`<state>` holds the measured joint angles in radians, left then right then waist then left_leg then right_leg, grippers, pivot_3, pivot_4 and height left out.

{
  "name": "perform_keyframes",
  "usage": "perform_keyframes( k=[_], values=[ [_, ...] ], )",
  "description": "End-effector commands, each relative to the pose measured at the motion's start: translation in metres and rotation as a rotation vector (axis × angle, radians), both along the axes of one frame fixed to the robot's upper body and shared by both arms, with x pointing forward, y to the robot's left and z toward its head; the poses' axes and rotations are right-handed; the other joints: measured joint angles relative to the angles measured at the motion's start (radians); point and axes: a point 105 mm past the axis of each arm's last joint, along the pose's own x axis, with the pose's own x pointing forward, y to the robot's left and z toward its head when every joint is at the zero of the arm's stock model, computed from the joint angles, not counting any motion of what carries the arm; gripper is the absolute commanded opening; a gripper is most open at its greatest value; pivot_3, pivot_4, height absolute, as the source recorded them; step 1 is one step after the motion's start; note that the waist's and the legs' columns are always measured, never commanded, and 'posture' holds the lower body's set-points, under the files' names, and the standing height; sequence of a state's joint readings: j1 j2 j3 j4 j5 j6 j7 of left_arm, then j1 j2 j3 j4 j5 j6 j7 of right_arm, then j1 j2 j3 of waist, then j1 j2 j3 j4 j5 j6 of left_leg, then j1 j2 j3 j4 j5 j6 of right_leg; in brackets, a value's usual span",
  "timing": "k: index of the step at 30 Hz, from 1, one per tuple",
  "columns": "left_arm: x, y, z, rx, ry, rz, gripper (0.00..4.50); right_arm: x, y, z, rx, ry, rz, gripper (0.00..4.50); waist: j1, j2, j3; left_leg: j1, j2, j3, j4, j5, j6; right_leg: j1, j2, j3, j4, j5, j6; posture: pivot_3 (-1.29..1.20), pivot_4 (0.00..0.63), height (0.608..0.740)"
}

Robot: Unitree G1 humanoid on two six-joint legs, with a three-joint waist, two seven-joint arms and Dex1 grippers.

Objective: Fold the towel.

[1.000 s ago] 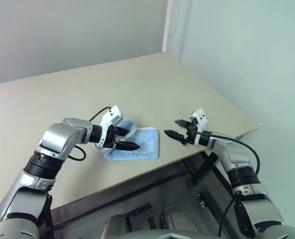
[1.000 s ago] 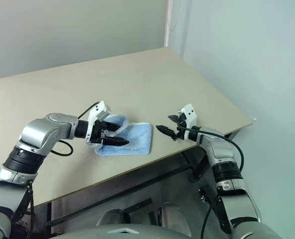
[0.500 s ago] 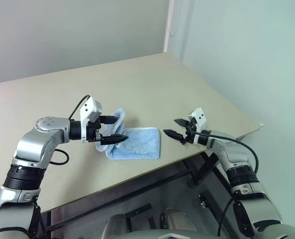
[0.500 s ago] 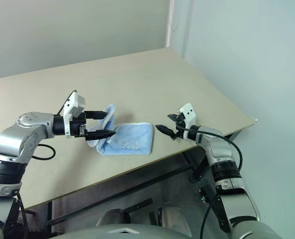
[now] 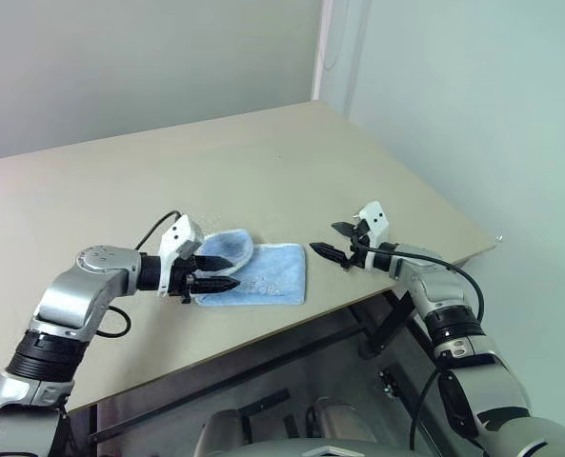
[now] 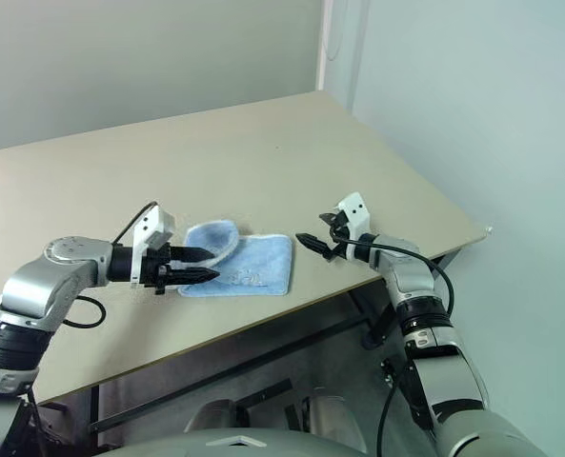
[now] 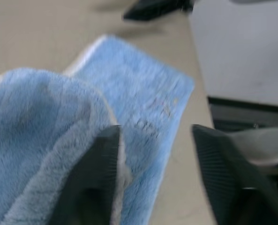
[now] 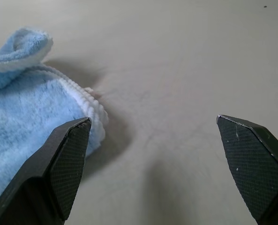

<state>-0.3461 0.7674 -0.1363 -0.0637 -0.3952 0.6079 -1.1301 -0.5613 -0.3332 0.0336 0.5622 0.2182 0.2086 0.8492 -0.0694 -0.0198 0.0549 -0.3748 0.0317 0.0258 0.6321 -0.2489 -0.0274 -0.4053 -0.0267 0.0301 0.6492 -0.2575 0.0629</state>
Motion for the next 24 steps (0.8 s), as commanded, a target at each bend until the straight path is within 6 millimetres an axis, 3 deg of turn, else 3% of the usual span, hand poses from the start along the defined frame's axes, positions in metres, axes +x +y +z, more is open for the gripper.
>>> perform_keyframes(
  k=[1, 3, 7, 14, 19, 24],
  values=[
    [0.003, 0.008, -0.006, 0.097, -0.057, 0.007, 0.83, 0.003, -0.001, 0.010, -0.008, -0.052, 0.001, 4.50, -0.001, 0.000, 0.000, 0.000, 0.000, 0.000, 0.000, 0.000, 0.000, 0.000, 0.000, 0.000, 0.000, 0.000, 0.000, 0.00, 0.000, 0.740],
    [0.002, 0.010, -0.011, 0.135, -0.062, 0.001, 0.06, 0.002, -0.002, 0.008, -0.023, -0.051, 0.000, 4.50, 0.000, 0.000, 0.000, 0.000, 0.000, 0.000, 0.000, 0.000, 0.000, 0.000, 0.000, 0.000, 0.000, 0.000, 0.000, 0.00, 0.000, 0.740],
    [0.008, 0.013, -0.011, 0.171, -0.097, 0.022, 0.02, 0.001, -0.003, 0.007, -0.025, -0.050, -0.005, 4.50, 0.001, 0.000, 0.000, 0.000, 0.000, 0.000, 0.000, 0.000, 0.000, 0.000, 0.000, 0.000, 0.000, 0.000, 0.000, 0.00, 0.000, 0.740],
    [0.006, 0.022, 0.025, 0.008, -0.109, 0.055, 0.02, 0.000, -0.006, 0.007, -0.026, -0.050, -0.012, 4.50, -0.001, 0.000, 0.000, 0.000, 0.000, 0.000, 0.000, 0.000, 0.000, 0.000, 0.000, 0.000, 0.000, 0.000, 0.000, 0.00, 0.000, 0.740],
    [0.007, 0.060, 0.042, 0.018, -0.141, 0.166, 0.02, 0.000, -0.006, 0.006, -0.026, -0.048, -0.012, 4.50, -0.002, 0.000, 0.000, 0.000, 0.001, 0.000, 0.000, 0.000, 0.000, 0.000, 0.000, 0.000, 0.001, 0.000, 0.000, 0.00, 0.000, 0.740],
    [-0.008, 0.094, 0.023, 0.164, -0.128, 0.161, 0.02, 0.002, -0.004, 0.006, -0.025, -0.049, -0.011, 4.50, -0.001, 0.001, 0.000, 0.001, 0.001, 0.001, -0.001, 0.000, 0.000, -0.001, 0.000, 0.000, 0.000, 0.000, -0.001, 0.00, 0.000, 0.740]
  ],
)
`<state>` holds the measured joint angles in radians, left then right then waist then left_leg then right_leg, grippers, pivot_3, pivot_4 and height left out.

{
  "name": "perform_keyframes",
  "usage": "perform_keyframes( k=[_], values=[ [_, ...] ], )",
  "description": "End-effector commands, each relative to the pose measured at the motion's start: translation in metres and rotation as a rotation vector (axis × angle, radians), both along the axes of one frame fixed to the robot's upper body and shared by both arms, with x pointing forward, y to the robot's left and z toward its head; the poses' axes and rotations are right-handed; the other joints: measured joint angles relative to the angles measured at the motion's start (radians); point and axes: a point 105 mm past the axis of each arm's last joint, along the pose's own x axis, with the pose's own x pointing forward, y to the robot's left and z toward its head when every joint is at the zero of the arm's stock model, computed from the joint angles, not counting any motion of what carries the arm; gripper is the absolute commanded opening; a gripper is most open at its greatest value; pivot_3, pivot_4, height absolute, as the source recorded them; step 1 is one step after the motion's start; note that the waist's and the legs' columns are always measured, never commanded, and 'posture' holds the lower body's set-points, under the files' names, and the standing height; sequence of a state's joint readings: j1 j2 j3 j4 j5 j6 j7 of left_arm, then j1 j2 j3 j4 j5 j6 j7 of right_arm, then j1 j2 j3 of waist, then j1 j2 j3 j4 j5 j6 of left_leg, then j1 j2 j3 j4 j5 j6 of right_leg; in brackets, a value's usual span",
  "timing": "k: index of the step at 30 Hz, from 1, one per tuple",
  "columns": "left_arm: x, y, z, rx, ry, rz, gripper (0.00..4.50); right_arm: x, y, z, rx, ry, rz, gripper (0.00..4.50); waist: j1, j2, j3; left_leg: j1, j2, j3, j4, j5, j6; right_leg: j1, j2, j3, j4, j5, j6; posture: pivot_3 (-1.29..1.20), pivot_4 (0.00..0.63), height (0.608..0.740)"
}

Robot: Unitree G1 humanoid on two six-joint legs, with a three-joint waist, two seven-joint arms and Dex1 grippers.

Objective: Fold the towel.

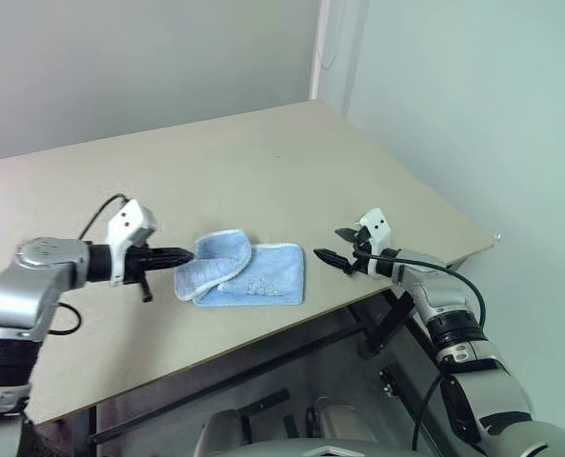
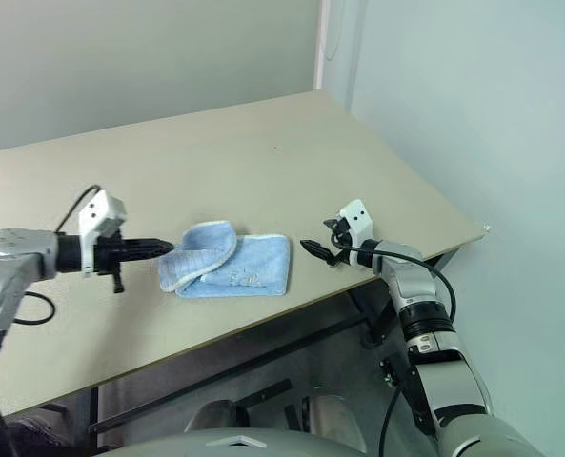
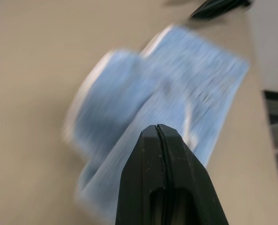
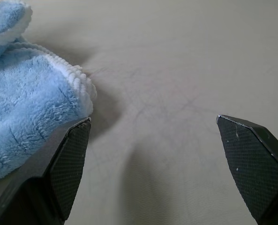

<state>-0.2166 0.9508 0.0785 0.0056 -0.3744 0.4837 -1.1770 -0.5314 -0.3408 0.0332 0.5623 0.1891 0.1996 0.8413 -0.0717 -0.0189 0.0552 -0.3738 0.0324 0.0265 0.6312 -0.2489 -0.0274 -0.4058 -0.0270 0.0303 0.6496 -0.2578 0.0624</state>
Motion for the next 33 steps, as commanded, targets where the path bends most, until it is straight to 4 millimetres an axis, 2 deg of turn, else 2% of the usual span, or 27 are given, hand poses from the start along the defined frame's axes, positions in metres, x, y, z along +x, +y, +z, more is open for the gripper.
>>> perform_keyframes(
  k=[1, 3, 6, 9, 14, 23, 26, 31, 33],
  values=[
    [-0.004, 0.011, 0.002, 0.035, -0.020, -0.018, 0.02, 0.007, 0.004, 0.017, 0.011, -0.066, 0.009, 4.50, 0.003, 0.000, 0.000, 0.000, 0.000, 0.000, 0.000, 0.000, 0.000, 0.000, 0.000, 0.000, 0.000, 0.000, 0.000, 0.00, 0.000, 0.740],
    [-0.001, 0.012, -0.001, 0.034, -0.025, -0.002, 0.02, 0.008, 0.005, 0.017, 0.010, -0.067, 0.009, 4.50, 0.008, -0.001, 0.000, -0.001, 0.000, -0.001, 0.001, 0.000, 0.000, 0.000, -0.001, -0.001, 0.000, 0.000, 0.000, 0.00, 0.000, 0.740],
    [-0.003, 0.004, -0.012, 0.036, -0.006, -0.021, 0.88, 0.009, 0.007, 0.017, 0.009, -0.072, 0.011, 4.50, 0.009, 0.000, 0.000, -0.001, 0.000, 0.000, 0.002, 0.000, 0.000, 0.001, -0.002, 0.000, 0.000, 0.000, 0.000, 0.00, 0.000, 0.740],
    [-0.005, -0.001, -0.025, 0.073, 0.009, -0.048, 1.96, 0.010, 0.007, 0.017, 0.006, -0.074, 0.012, 4.50, 0.004, -0.001, 0.000, -0.001, 0.000, 0.001, 0.002, 0.000, 0.000, 0.001, -0.002, 0.000, 0.000, 0.000, 0.000, 0.00, 0.000, 0.740],
    [-0.011, -0.001, -0.051, 0.190, 0.033, -0.102, 1.96, 0.011, 0.004, 0.017, -0.003, -0.075, 0.002, 4.50, 0.001, 0.000, 0.000, 0.000, 0.000, 0.001, 0.000, 0.000, 0.000, 0.000, -0.001, 0.000, 0.000, 0.000, 0.000, 0.00, 0.000, 0.740],
    [0.005, 0.003, -0.058, 0.193, -0.009, -0.054, 1.96, 0.008, -0.002, 0.016, -0.009, -0.078, -0.015, 4.50, 0.003, 0.000, 0.000, 0.000, 0.000, 0.001, 0.002, 0.000, 0.000, 0.001, -0.001, 0.000, 0.001, 0.000, 0.000, 0.00, 0.000, 0.740],
    [0.010, 0.002, -0.054, 0.146, -0.005, -0.021, 2.58, 0.007, -0.003, 0.016, -0.009, -0.079, -0.019, 4.50, 0.004, -0.001, 0.000, 0.000, 0.000, 0.001, 0.002, 0.000, 0.000, 0.001, -0.001, 0.000, 0.001, 0.000, 0.000, 0.00, 0.000, 0.740],
    [0.010, 0.006, -0.055, 0.196, -0.018, -0.039, 4.37, 0.005, -0.005, 0.015, -0.013, -0.079, -0.023, 4.50, 0.003, 0.000, 0.000, 0.000, 0.000, 0.001, 0.001, 0.000, 0.000, 0.000, -0.001, 0.000, 0.001, 0.001, 0.001, 0.00, 0.000, 0.740],
    [0.010, 0.007, -0.058, 0.215, -0.021, -0.044, 4.37, 0.006, -0.006, 0.015, -0.015, -0.080, -0.027, 4.50, 0.002, 0.000, 0.000, 0.000, 0.000, 0.001, 0.001, 0.000, 0.000, 0.000, -0.001, 0.000, 0.001, 0.001, 0.001, 0.00, 0.000, 0.740]
  ],
)
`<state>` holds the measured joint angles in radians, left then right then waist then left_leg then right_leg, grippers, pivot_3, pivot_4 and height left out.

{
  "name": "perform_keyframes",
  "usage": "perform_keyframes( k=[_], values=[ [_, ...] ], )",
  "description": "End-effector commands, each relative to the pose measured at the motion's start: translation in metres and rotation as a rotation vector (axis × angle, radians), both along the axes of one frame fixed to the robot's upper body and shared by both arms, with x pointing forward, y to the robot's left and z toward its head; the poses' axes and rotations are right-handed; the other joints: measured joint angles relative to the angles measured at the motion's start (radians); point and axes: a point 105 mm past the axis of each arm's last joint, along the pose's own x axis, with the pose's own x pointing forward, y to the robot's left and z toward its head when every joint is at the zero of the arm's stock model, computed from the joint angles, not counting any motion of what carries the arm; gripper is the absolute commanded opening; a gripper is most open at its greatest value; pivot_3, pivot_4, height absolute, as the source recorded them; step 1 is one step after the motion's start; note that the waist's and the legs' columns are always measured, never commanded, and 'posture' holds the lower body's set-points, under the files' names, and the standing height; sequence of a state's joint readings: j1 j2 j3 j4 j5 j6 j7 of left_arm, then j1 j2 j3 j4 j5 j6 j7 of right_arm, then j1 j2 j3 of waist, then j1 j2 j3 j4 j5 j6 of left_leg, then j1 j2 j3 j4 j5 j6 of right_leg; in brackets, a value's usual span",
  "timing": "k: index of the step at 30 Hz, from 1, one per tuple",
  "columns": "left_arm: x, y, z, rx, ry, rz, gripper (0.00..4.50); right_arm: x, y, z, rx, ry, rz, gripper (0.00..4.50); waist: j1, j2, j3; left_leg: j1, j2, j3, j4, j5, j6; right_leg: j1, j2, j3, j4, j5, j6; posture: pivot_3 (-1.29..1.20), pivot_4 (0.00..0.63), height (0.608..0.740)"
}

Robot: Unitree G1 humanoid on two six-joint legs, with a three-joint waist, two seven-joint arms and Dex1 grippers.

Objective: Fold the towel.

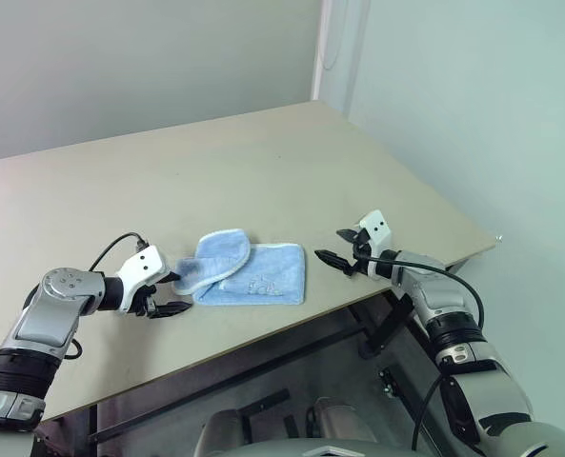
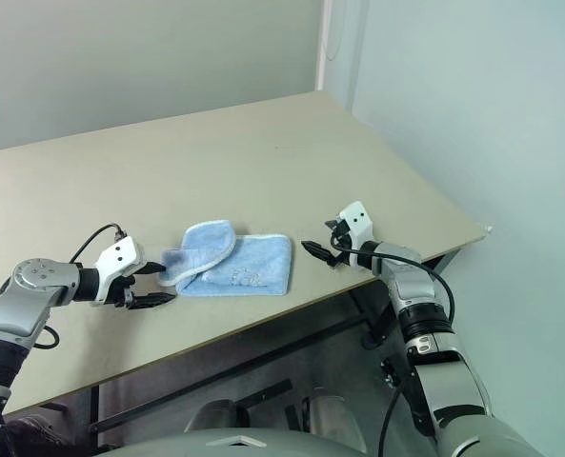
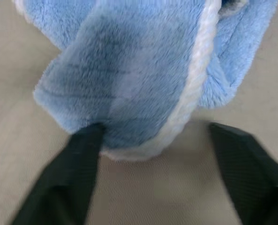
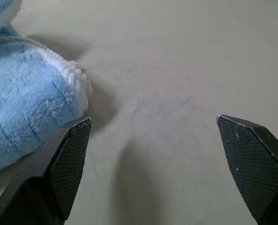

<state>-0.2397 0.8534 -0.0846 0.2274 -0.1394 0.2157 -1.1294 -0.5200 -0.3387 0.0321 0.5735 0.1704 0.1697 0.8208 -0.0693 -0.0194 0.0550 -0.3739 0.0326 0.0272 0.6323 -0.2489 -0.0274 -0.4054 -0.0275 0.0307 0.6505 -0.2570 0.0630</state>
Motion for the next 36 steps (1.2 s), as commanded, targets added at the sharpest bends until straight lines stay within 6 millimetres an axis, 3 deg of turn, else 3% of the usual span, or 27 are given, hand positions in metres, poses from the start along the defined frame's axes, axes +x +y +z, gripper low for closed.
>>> perform_keyframes(
  k=[1, 5, 8, 17, 25, 29, 33, 36],
  values=[
    [0.004, 0.006, 0.003, 0.043, -0.036, -0.006, 4.37, 0.007, -0.002, 0.020, 0.005, -0.070, -0.006, 4.50, 0.000, 0.000, 0.000, 0.000, 0.000, 0.000, 0.000, 0.000, 0.000, 0.000, 0.000, 0.000, 0.000, 0.000, 0.000, 0.00, 0.000, 0.740],
    [0.005, 0.005, 0.002, 0.032, -0.036, -0.008, 4.37, 0.008, -0.002, 0.022, 0.006, -0.082, -0.008, 4.50, 0.000, 0.000, 0.000, 0.001, 0.000, 0.000, 0.000, 0.000, 0.000, 0.000, 0.000, 0.000, 0.001, 0.000, 0.000, 0.00, 0.000, 0.740],
    [0.006, 0.007, 0.003, 0.033, -0.042, -0.006, 3.45, 0.008, -0.001, 0.022, 0.005, -0.087, -0.006, 4.50, 0.000, 0.000, 0.000, 0.001, 0.000, 0.000, 0.001, 0.000, 0.000, 0.000, 0.000, 0.000, 0.001, 0.000, -0.001, 0.00, 0.000, 0.740],
    [0.007, 0.007, 0.006, 0.020, -0.053, -0.011, 0.16, 0.009, 0.001, 0.026, 0.010, -0.096, 0.000, 4.50, 0.000, 0.000, 0.000, 0.001, 0.000, 0.000, 0.001, 0.000, 0.000, 0.000, 0.000, 0.000, 0.001, 0.000, -0.001, 0.00, 0.000, 0.740],
    [0.010, 0.020, 0.034, 0.036, -0.143, -0.055, 0.07, 0.006, 0.002, 0.024, 0.008, -0.087, 0.018, 4.50, 0.000, 0.000, 0.000, 0.000, 0.000, 0.000, 0.000, 0.000, 0.000, -0.001, 0.000, 0.000, 0.001, 0.000, -0.001, 0.00, 0.000, 0.740],
    [0.022, 0.024, 0.052, 0.098, -0.265, -0.124, 0.07, 0.007, 0.004, 0.024, 0.007, -0.086, 0.027, 4.50, 0.004, 0.000, 0.000, 0.000, 0.000, 0.000, 0.000, 0.000, 0.000, 0.000, 0.000, 0.000, 0.001, 0.000, -0.001, 0.00, 0.000, 0.740],
    [0.039, 0.012, 0.074, 0.040, -0.376, -0.154, 0.07, 0.006, 0.007, 0.024, 0.010, -0.084, 0.034, 4.50, 0.005, 0.000, 0.000, 0.000, 0.000, 0.000, 0.001, 0.000, 0.000, 0.000, 0.000, 0.000, 0.001, 0.000, -0.001, 0.00, 0.000, 0.740],
    [0.047, -0.001, 0.079, 0.032, -0.433, -0.216, 0.07, 0.006, 0.009, 0.023, 0.012, -0.083, 0.039, 4.50, 0.005, 0.000, 0.000, 0.000, -0.001, 0.000, 0.002, 0.000, 0.000, 0.000, 0.000, 0.000, 0.001, 0.001, 0.002, 0.00, 0.000, 0.740]
  ],
)
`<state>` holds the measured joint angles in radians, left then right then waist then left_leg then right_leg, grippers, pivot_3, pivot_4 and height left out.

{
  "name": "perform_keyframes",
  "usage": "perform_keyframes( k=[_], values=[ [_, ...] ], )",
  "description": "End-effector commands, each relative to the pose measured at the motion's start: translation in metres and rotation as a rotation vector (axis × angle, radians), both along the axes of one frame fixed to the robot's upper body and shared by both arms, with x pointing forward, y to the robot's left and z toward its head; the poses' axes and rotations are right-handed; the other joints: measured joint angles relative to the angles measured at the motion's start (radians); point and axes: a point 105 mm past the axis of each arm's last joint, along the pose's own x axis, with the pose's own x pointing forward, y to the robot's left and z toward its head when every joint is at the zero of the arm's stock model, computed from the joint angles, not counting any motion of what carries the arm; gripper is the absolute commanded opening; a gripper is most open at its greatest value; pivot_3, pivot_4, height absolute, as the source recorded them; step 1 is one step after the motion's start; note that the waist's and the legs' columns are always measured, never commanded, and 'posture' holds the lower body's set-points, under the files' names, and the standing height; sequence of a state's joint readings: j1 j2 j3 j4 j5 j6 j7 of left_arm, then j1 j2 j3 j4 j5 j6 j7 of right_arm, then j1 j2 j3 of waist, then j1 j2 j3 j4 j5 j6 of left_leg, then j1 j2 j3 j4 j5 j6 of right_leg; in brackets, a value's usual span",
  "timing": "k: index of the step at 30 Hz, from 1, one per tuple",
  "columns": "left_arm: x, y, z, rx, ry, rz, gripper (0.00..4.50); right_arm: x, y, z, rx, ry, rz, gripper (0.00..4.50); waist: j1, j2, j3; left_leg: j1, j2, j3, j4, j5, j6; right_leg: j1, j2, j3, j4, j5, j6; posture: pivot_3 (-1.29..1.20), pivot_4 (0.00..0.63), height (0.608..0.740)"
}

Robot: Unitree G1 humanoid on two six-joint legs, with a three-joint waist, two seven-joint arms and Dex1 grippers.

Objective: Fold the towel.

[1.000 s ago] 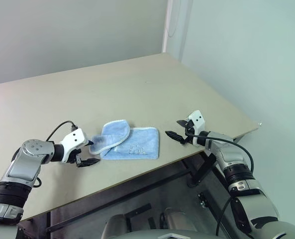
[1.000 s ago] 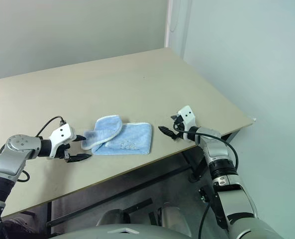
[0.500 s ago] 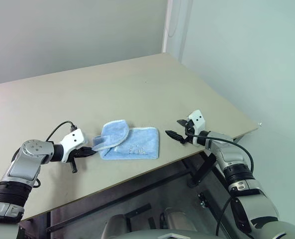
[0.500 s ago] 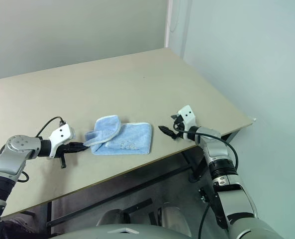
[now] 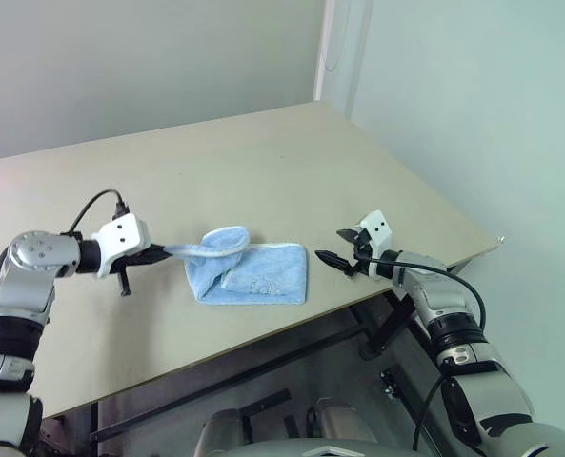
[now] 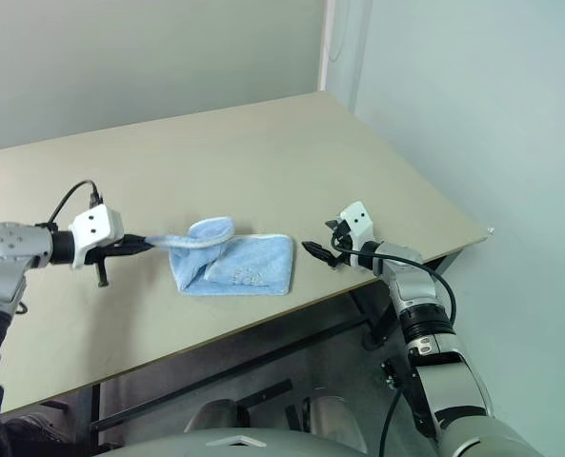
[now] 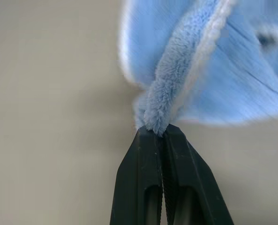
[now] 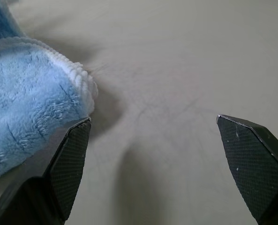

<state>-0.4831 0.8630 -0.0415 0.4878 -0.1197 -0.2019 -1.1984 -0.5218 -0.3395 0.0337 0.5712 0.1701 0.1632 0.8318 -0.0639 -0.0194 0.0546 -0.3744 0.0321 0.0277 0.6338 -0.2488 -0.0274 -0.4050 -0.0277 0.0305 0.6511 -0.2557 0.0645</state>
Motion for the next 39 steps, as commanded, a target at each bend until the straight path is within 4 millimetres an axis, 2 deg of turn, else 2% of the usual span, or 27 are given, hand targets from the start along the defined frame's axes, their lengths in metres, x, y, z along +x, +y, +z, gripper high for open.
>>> perform_keyframes(
  k=[1, 6, 17, 19, 22, 30, 35, 39],
  values=[
    [0.008, -0.011, 0.012, 0.016, -0.091, -0.076, 0.07, 0.006, 0.008, 0.021, 0.013, -0.075, 0.026, 4.50, -0.002, 0.000, 0.000, 0.000, 0.000, 0.000, 0.000, 0.000, 0.000, 0.000, 0.000, 0.000, 0.000, 0.000, 0.000, 0.00, 0.000, 0.740],
    [0.021, -0.037, 0.016, 0.034, -0.171, -0.186, 0.07, 0.006, 0.007, 0.021, 0.015, -0.077, 0.023, 4.50, -0.003, 0.000, 0.000, 0.000, 0.000, -0.001, -0.001, 0.000, 0.000, -0.001, 0.001, 0.000, 0.001, 0.001, 0.001, 0.00, 0.000, 0.740],
    [0.036, -0.073, -0.012, 0.156, -0.189, -0.310, 0.07, 0.001, 0.005, 0.022, 0.027, -0.078, 0.013, 4.50, -0.003, 0.000, 0.000, 0.000, 0.000, 0.000, 0.000, 0.000, 0.000, 0.000, 0.001, 0.000, 0.001, 0.001, 0.001, 0.00, 0.000, 0.740],
    [0.037, -0.082, -0.013, 0.090, -0.159, -0.309, 0.07, 0.001, 0.005, 0.022, 0.026, -0.077, 0.011, 4.50, -0.004, 0.000, 0.000, 0.000, 0.000, 0.000, 0.000, 0.000, 0.000, 0.000, 0.001, 0.000, 0.001, 0.001, 0.002, 0.00, 0.000, 0.740],
    [0.037, -0.092, -0.012, -0.021, -0.099, -0.304, 0.77, 0.000, 0.005, 0.021, 0.023, -0.077, 0.011, 4.50, -0.003, -0.001, 0.000, -0.001, 0.000, 0.000, 0.000, 0.000, 0.000, 0.000, 0.001, 0.000, 0.001, 0.001, 0.002, 0.00, 0.000, 0.740],
    [0.045, -0.099, -0.006, -0.095, -0.140, -0.239, 3.60, 0.001, 0.005, 0.022, 0.020, -0.076, 0.007, 4.50, -0.004, -0.001, 0.000, 0.000, 0.000, -0.001, 0.000, 0.000, 0.000, 0.000, 0.002, 0.000, 0.001, 0.001, 0.002, 0.00, 0.000, 0.740],
    [0.049, -0.097, -0.006, -0.103, -0.174, -0.192, 3.60, 0.001, 0.006, 0.020, 0.020, -0.071, 0.008, 4.50, -0.003, -0.001, 0.000, -0.001, 0.000, -0.001, 0.001, 0.000, 0.000, 0.000, 0.002, 0.000, 0.001, 0.001, 0.002, 0.00, 0.000, 0.740],
    [0.053, -0.103, -0.009, -0.128, -0.176, -0.170, 3.60, 0.001, 0.007, 0.020, 0.018, -0.073, 0.009, 4.50, -0.002, -0.001, 0.000, 0.000, 0.000, -0.001, 0.001, 0.000, 0.000, 0.000, 0.002, 0.000, 0.001, 0.001, 0.002, 0.00, 0.000, 0.740]
  ],
)
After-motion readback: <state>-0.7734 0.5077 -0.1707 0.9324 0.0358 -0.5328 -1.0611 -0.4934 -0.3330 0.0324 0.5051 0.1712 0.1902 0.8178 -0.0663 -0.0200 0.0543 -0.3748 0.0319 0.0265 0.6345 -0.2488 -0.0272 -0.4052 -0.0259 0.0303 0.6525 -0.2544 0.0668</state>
